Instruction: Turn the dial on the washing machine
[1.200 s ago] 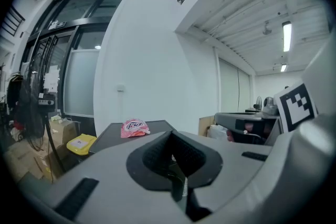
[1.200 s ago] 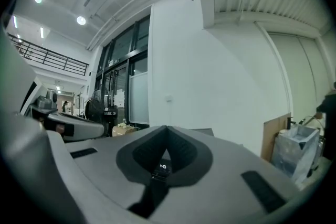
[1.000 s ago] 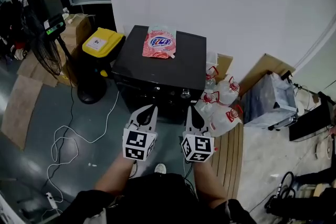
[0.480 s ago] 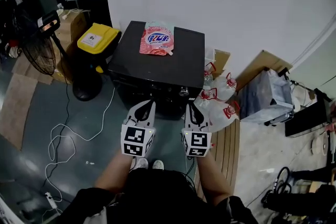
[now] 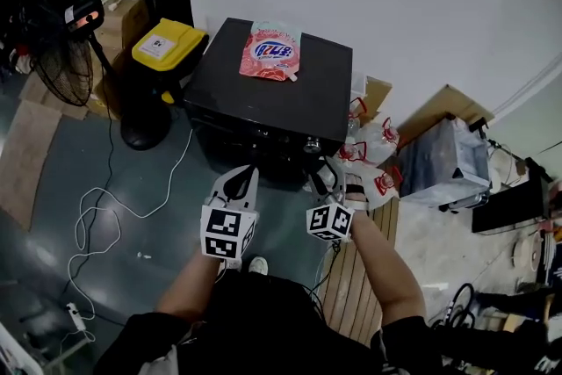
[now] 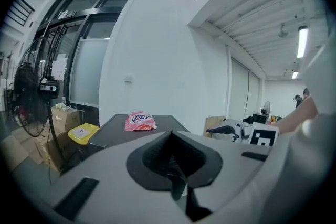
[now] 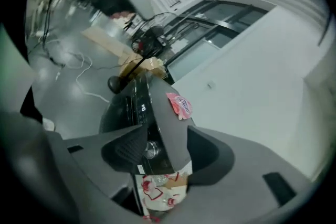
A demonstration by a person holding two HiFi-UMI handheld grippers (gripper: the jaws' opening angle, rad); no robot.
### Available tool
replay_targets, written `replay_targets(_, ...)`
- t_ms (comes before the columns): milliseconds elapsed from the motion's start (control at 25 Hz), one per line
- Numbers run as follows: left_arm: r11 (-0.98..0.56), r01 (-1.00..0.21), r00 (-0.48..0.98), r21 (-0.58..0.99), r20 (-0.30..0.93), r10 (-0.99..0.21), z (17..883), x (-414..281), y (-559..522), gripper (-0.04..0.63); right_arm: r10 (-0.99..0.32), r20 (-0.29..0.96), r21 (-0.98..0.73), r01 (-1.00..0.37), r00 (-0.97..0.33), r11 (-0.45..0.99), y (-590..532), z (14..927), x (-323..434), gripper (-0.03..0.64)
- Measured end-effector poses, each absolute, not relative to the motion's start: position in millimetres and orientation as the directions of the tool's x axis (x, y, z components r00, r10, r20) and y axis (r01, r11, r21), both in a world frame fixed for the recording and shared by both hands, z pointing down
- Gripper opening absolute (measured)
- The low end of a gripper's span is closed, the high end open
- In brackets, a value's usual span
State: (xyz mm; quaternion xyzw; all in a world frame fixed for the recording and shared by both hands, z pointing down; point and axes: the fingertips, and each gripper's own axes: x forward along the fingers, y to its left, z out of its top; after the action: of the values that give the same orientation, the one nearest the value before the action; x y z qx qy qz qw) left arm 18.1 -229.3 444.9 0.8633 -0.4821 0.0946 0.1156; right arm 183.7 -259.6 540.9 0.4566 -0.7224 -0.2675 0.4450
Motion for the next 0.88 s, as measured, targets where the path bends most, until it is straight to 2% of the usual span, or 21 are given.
replay_targets(280,-0.446,-0.888,0.458,0.115,0.330,-0.826,466,3,-226,0.008,-0.847,0.508,0.852,-0.056,-0.156,0.521,-293,618,187,0.260)
replay_targets(520,-0.367,-0.923,0.381,0.114,0.385,-0.840,488,-22,-222,0.008,-0.853,0.518,0.838,0.238,-0.065,0.491,-324,674,203,0.278)
replay_targets(640,-0.328,-0.938,0.345,0.113,0.410,-0.844,500,-35,-221,0.008,-0.823,0.564,0.807,0.259,-0.069,0.531,-332,694,204,0.293)
replay_targets(880,-0.255,-0.961,0.278,0.111,0.447,-0.850,518,-58,-219,0.008,-0.819,0.566,0.802,0.294,-0.096,0.520,-352,728,204,0.318)
